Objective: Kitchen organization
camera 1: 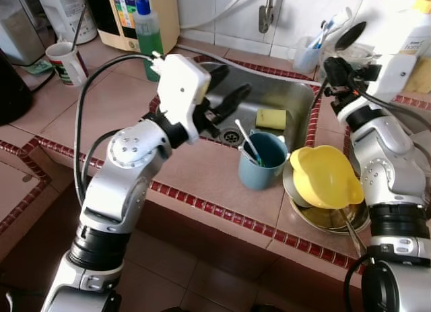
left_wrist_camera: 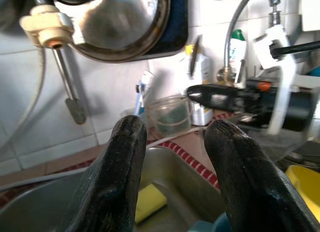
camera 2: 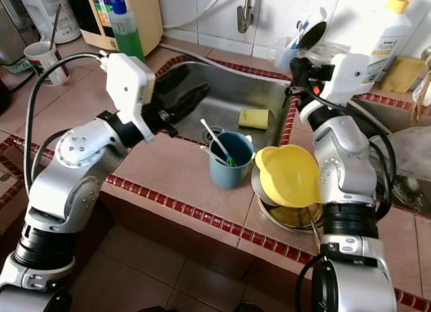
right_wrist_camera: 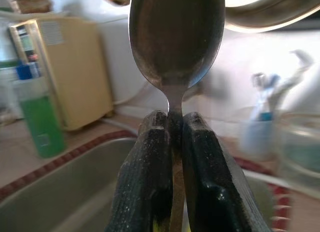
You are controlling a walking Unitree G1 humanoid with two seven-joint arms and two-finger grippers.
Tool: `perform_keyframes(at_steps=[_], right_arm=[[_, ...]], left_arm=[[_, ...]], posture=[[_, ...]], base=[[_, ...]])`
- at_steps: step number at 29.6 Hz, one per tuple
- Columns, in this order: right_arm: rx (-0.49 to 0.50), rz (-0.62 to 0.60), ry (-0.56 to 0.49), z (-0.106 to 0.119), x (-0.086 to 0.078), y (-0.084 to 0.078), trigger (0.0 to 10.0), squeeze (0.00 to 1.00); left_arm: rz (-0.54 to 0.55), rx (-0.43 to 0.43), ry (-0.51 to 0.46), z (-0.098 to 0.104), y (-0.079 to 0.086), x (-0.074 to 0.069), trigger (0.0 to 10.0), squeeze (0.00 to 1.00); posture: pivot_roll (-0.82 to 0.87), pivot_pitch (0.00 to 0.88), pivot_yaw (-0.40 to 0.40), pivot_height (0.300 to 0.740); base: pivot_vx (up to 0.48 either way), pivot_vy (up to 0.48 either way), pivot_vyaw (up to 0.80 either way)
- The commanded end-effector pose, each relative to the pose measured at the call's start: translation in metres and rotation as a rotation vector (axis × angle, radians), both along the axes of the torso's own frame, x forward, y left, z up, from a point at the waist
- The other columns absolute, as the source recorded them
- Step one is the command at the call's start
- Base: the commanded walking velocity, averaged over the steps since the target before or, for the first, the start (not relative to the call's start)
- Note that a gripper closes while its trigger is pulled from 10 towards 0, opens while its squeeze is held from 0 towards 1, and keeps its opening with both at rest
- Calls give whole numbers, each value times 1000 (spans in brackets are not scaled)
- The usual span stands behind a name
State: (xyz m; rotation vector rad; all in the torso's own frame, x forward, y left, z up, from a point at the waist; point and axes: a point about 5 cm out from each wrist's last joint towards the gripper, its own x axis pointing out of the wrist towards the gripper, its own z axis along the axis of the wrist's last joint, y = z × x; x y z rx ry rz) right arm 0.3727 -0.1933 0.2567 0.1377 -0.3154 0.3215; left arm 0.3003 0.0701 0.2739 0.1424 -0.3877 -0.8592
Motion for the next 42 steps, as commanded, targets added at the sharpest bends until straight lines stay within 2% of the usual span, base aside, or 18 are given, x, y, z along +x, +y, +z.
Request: perform_keyframes(at_steps=[1,5,8,15,19,24,33,34,35,42], right_arm=[[13,49,10,4,3,6,10000,0],[48,155,63,3,7,19,10000,0],[65,183,66,4,7,24,10000,0],[114,250,88,4,5,33,10000,0],[139,263,112,2,4,34,10000,0],[219,279,171,-8,0,32,10000,0],[282,260,211,-11,0,23,10000,16],[289,256,211,-11,1,22,10000,408],[294,253,212,-11,1,22,10000,1000],[306,258,188,-6,0,18,10000,1000]], left_arm=[[-29,4,-5,2,-4,-5,10000,0],[-49,11,-7,3,-8,-9,10000,0],[-52,16,-7,3,-8,-10,10000,0],[-72,97,-2,-6,-2,-10,10000,0],[-81,131,-16,-5,1,-10,10000,0],[-110,186,-39,3,7,-7,10000,0],[-126,211,-59,10,11,-4,10000,0],[-127,212,-60,10,11,-4,10000,0],[-128,211,-61,11,10,-4,10000,0],[-133,205,-65,12,9,-3,10000,0]], posture=[[-70,186,20,740],[-64,186,16,740],[-63,187,14,740],[-66,192,10,740],[-64,199,12,740],[-60,208,19,740],[-56,213,23,740],[-56,213,23,740],[-57,214,23,740],[-60,214,21,740]], base=[[0,0,0],[0,0,0],[0,0,0],[0,0,0],[0,0,0],[0,0,0],[0,0,0],[0,0,0],[0,0,0],[0,0,0]])
